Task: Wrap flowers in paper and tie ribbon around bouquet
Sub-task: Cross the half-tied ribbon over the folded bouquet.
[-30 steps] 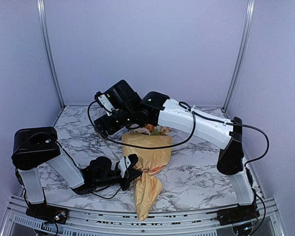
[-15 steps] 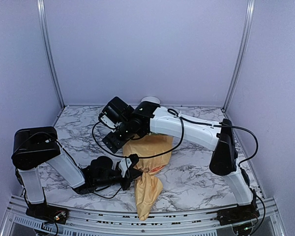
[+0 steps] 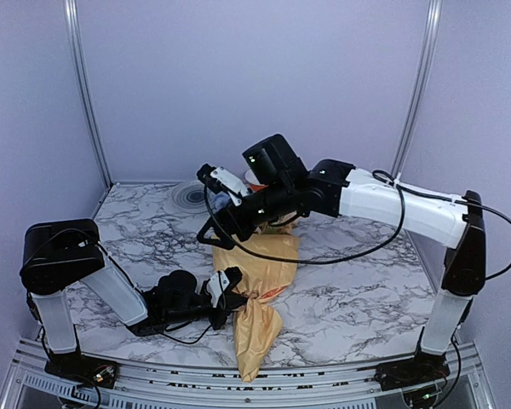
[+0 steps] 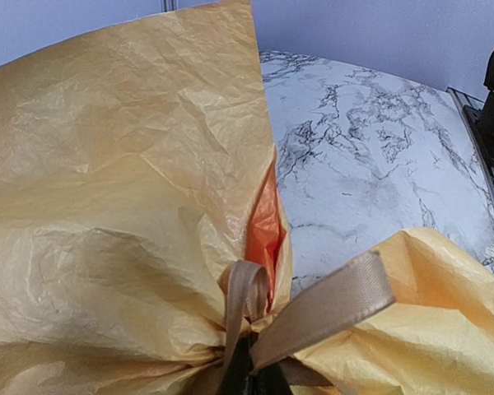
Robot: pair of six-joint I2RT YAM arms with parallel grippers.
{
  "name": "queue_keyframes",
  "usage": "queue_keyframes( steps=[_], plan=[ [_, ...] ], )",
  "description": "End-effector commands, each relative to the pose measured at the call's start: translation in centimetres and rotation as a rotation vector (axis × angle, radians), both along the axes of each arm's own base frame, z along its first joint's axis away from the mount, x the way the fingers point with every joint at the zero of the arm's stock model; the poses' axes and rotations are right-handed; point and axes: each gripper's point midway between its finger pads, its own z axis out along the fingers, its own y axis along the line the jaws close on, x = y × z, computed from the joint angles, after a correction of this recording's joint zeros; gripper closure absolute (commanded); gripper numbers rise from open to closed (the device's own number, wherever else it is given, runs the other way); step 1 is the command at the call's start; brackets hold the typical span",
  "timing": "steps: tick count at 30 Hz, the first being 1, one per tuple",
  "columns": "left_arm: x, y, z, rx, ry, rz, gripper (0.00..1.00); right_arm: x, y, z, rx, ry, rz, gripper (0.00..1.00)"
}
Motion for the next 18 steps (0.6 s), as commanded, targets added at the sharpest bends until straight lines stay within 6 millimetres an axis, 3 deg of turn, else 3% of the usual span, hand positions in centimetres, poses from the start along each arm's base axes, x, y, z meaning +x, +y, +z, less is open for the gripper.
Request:
queue_keyframes(
  steps=[1,3,5,11,15,18],
  plan=[
    [-0.2,-0.3,0.2,0.013,-0.004,-0.011,1.0,-2.1,-2.9,6.1,0.276,-0.093,0.165,0.14],
    [-0.3,-0.4,0.3,0.009,-0.002,-0.02,1.0,-2.6,-5.8,4.8,0.297,-0.09,0.208,0.14],
    [-0.5,-0.5,0.3,0.006,0.003,-0.035,1.0,-3.9,-8.1,1.9,0.29,-0.094,0.286,0.11],
    [-0.9,-0.6,0.2,0.003,0.015,-0.055,1.0,-8.5,-11.9,-5.6,0.29,-0.413,0.529,0.11],
    [-1.0,-0.5,0.1,0.005,0.022,-0.06,1.0,-9.2,-12.2,-9.2,0.199,-0.673,0.661,0.07],
    [-0.9,-0.5,0.0,0.011,0.022,-0.055,1.0,-7.6,-10.8,-10.1,0.139,-0.702,0.672,0.09]
  ],
)
